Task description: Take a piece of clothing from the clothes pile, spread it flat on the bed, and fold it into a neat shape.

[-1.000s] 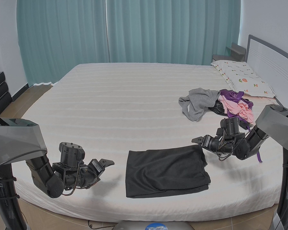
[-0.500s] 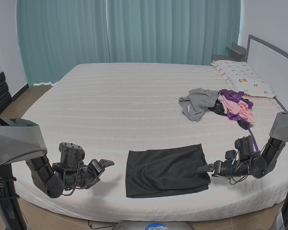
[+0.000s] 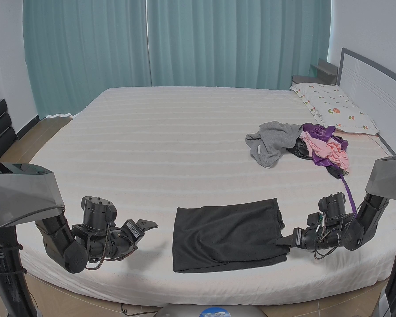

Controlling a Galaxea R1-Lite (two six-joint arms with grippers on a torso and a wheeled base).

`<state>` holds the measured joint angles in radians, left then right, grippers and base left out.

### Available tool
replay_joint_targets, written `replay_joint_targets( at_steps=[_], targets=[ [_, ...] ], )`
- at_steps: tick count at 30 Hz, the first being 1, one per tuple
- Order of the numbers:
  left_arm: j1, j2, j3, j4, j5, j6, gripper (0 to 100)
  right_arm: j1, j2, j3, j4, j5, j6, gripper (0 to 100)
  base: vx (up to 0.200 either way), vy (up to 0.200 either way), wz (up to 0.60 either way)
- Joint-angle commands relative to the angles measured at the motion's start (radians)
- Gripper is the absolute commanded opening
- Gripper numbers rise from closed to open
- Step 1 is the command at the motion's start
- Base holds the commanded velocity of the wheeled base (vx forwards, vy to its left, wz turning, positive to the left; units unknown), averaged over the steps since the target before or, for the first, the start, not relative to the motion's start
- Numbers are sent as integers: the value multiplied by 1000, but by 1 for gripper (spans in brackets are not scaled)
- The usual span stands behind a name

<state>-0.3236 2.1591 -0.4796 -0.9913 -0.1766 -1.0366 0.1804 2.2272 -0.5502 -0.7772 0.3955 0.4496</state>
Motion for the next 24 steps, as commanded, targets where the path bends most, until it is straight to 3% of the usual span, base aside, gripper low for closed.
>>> replay_joint_targets(
  at_steps=[1, 21, 22, 24],
  targets=[
    [0, 1, -1, 0, 0, 0, 100, 5, -6, 27, 7, -27, -5, 0, 0, 0, 0],
    [0, 2, -4, 0, 0, 0, 100, -33, -64, 102, 0, -44, -11, 0, 0, 0, 0],
    [0, 2, -4, 0, 0, 0, 100, -33, -64, 111, 3, -46, -32, 100, 0, 0, 0],
    [0, 2, -4, 0, 0, 0, 100, -35, -61, 116, 3, -44, -57, 100, 0, 0, 0]
  ],
)
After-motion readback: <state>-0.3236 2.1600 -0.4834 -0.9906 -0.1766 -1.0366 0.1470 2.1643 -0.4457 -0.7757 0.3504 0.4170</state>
